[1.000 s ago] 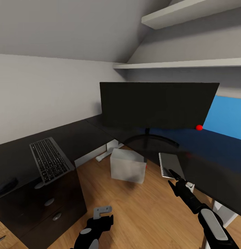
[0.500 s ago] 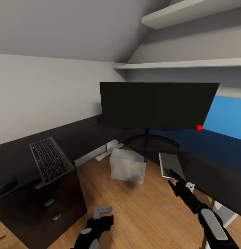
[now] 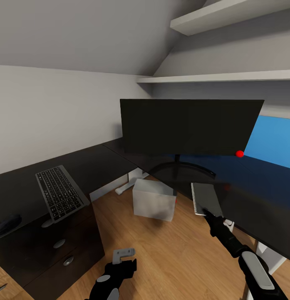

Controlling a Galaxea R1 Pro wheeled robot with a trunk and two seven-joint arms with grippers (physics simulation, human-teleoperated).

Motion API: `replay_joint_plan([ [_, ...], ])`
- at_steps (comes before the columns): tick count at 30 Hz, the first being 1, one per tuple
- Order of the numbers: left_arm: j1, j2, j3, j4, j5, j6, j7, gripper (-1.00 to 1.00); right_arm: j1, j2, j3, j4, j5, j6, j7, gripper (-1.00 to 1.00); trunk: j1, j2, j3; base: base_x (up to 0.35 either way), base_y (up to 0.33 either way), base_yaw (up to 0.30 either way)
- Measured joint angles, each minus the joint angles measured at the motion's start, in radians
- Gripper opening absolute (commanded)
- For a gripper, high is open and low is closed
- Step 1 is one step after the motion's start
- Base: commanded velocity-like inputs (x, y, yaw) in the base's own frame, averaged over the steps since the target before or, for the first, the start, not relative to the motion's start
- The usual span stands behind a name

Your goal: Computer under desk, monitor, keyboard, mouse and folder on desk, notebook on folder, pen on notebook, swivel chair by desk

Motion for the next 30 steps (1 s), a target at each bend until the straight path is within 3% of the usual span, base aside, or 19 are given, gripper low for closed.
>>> replay_joint_plan([
  [13,0.000,0.000,0.000,0.000,-0.001,-0.001,0.000,1.00,0.000,0.001,0.000,0.000,-0.004,0.002,0.002,-1.00,0.000,0.000,0.000,0.000,0.000,0.000],
  [30,0.000,0.000,0.000,0.000,-0.002,-0.001,0.002,1.00,0.000,0.001,0.000,0.000,0.002,0.000,0.002,-1.00,-0.065,0.119,0.053,0.000,0.000,0.000],
])
